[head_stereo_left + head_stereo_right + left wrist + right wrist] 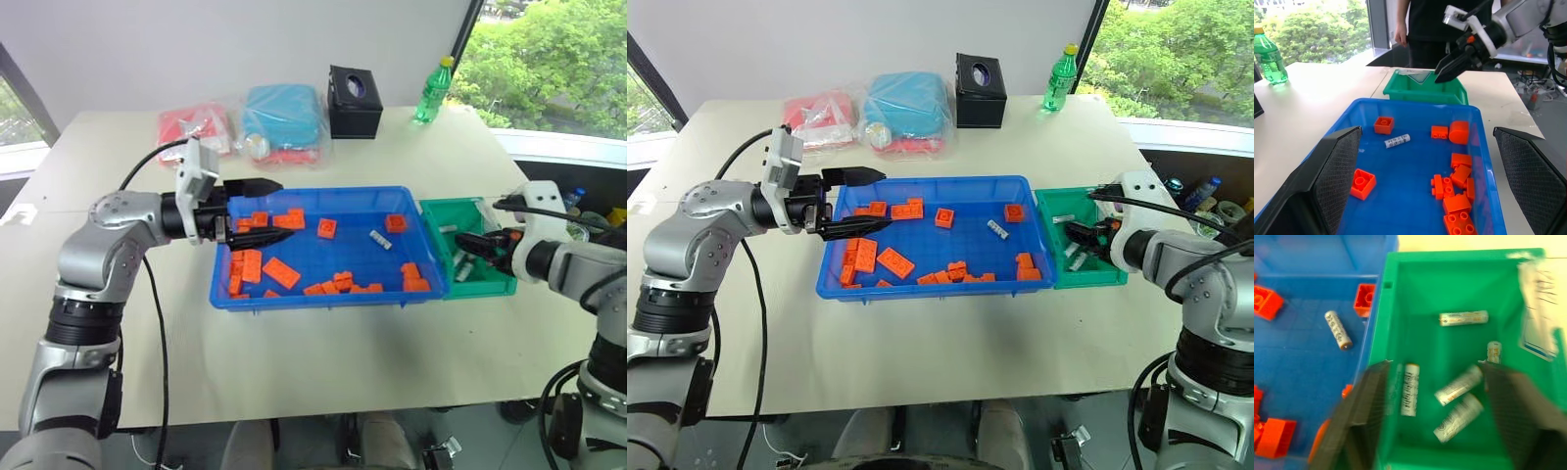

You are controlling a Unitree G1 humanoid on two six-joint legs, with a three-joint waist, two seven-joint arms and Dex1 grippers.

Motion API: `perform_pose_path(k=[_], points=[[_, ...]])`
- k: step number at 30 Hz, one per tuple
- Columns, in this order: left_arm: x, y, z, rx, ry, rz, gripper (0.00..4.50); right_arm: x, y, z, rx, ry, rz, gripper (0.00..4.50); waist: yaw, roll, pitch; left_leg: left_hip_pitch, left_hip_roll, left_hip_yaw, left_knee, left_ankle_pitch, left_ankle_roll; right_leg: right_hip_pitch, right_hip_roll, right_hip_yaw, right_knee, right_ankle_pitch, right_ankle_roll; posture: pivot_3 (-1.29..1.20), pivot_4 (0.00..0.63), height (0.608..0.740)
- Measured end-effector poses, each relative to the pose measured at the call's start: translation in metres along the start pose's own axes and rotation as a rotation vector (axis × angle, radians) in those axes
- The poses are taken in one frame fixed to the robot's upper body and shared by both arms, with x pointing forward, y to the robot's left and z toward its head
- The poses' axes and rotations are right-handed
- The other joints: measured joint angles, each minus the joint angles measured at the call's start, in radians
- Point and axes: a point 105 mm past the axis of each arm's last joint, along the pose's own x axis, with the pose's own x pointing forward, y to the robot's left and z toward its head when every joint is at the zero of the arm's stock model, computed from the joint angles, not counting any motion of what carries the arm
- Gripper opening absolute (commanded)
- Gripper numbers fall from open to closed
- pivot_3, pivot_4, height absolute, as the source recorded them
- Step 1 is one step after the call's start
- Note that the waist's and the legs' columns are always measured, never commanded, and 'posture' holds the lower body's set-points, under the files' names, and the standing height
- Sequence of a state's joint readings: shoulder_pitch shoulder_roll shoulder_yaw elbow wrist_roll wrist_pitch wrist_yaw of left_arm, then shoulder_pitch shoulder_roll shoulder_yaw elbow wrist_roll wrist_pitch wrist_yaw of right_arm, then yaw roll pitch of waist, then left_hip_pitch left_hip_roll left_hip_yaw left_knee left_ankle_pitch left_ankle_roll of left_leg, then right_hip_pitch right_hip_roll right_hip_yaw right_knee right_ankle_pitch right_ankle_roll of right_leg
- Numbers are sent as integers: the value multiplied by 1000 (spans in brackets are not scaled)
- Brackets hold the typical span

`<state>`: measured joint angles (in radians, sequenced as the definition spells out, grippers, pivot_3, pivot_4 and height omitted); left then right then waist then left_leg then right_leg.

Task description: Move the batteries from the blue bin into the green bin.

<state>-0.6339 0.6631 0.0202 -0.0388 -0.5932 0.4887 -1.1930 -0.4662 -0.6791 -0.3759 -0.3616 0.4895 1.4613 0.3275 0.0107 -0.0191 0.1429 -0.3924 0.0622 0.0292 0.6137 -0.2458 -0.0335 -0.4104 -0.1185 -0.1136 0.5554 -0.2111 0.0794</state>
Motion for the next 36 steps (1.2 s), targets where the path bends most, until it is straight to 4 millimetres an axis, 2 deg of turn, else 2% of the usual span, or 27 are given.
perform_pose_path(k=[3, 6, 9, 12, 18, 25, 28, 33, 36], points=[[0, 0, 0, 1, 4, 2, 4500, 7, 12, 20, -62, -55, 43, 3498, 0, 0, 0, 0, 0, 0, 0, 0, 0, 0, 0, 0, -1, 0, 0, 0, 150, 733], [0, 0, 0, 4, 4, 1, 4500, 12, 43, 45, -119, -128, 150, 3498, -3, -1, -1, 0, 0, 0, 0, 0, 0, 1, 0, 0, 1, 0, 0, 0, 150, 733], [0, 0, 1, 7, 7, 4, 4500, 27, 77, 35, -153, -83, 256, 3498, 1, -2, -1, 0, 0, -1, -1, 0, 0, 0, 0, 0, 2, 0, 0, 0, 150, 733], [0, -2, 2, 16, 8, 5, 4500, 44, 96, 16, -165, -18, 313, 3498, 3, -2, -1, -1, -1, -1, 1, 0, 0, 0, 0, 0, 2, 1, -1, 0, 150, 733], [-2, -5, 2, 11, 14, 23, 4500, 78, 84, -10, -141, 72, 248, 3498, 1, -2, -1, 0, -1, -1, 2, 0, 0, 1, 0, 0, 1, 0, 0, 0, 150, 733], [-4, -5, 4, 17, 11, 35, 4500, 99, 90, -13, -127, 77, 271, 3498, 1, -2, -1, 0, -1, -1, 1, 0, 1, 2, 0, 0, 5, 0, 0, 0, 150, 733], [-5, -4, 5, 16, 7, 44, 4500, 105, 94, -22, -113, 103, 282, 2640, 1, -2, -1, 0, -1, -1, 2, 0, 1, 3, 0, 0, 5, 0, 0, 0, 150, 733], [-5, -4, 6, 17, 4, 48, 4500, 105, 107, -22, -108, 97, 327, 108, 2, -2, -1, 0, -1, -1, 2, 0, 1, 3, 1, 0, 5, 1, 0, 0, 150, 733], [-5, -3, 6, 18, 4, 48, 4500, 100, 108, -16, -111, 79, 326, 56, 2, -2, -1, 0, -1, -1, 2, 0, 1, 3, 0, 0, 5, 1, 0, 0, 150, 733]])
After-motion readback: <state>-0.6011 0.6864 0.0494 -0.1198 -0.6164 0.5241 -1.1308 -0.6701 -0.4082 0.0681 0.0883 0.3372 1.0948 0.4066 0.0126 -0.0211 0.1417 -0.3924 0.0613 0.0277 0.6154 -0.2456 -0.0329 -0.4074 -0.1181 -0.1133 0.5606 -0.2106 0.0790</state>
